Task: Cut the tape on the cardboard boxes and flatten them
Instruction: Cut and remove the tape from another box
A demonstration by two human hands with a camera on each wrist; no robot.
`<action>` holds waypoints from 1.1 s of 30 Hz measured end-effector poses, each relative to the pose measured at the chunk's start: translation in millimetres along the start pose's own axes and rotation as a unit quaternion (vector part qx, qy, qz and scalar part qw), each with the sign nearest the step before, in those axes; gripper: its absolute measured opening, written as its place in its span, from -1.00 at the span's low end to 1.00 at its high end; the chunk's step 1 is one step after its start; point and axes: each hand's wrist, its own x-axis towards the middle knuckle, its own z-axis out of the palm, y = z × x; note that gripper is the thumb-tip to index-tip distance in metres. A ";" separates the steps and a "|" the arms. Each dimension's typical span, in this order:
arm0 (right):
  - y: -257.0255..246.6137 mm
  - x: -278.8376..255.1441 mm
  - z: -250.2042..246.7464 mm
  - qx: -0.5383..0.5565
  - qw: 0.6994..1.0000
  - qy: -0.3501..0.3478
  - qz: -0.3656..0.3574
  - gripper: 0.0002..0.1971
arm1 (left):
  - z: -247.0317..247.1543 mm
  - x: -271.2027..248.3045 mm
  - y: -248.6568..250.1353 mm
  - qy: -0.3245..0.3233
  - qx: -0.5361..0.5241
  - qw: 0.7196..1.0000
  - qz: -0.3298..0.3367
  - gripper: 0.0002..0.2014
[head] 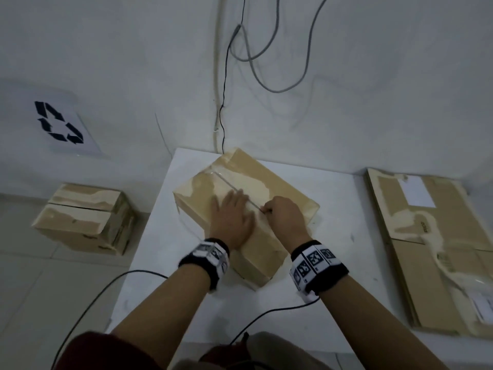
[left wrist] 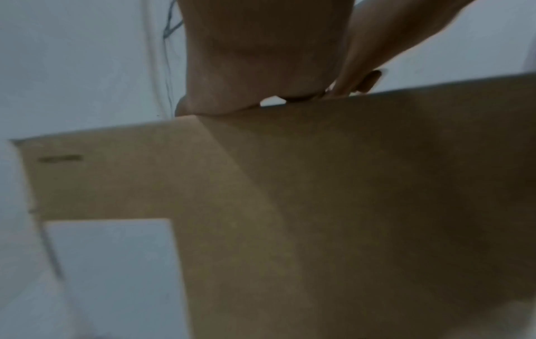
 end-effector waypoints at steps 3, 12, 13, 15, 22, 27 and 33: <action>-0.9 -5.5 -2.1 0.030 0.999 0.014 0.016 -0.77 | 10.0 -7.3 2.4 0.015 -0.015 1.000 0.020 -0.44; 35.1 -60.7 -15.0 0.063 0.989 0.017 0.132 -0.72 | 12.7 -3.1 -0.6 0.052 -0.047 0.997 0.010 -0.53; 38.9 -66.6 -14.7 0.070 0.988 0.024 0.135 -0.73 | 12.9 -2.8 -0.9 0.058 -0.047 0.997 0.012 -0.55; 43.3 -73.9 -13.6 0.064 0.988 0.031 0.136 -0.73 | 13.3 -3.2 0.0 0.061 -0.038 0.997 0.016 -0.59; 52.6 -76.3 -8.8 0.076 0.983 0.057 0.156 -0.69 | 12.3 -1.2 5.5 0.079 0.020 0.992 0.098 -0.77; 57.9 -77.6 -10.3 0.104 0.983 0.066 0.139 -0.80 | 11.3 0.0 23.8 -0.038 -0.009 0.954 0.298 -0.50; 61.3 -85.6 -3.2 0.135 0.975 0.112 0.133 -0.84 | 22.7 -2.2 40.1 -0.016 0.002 0.946 0.324 -0.51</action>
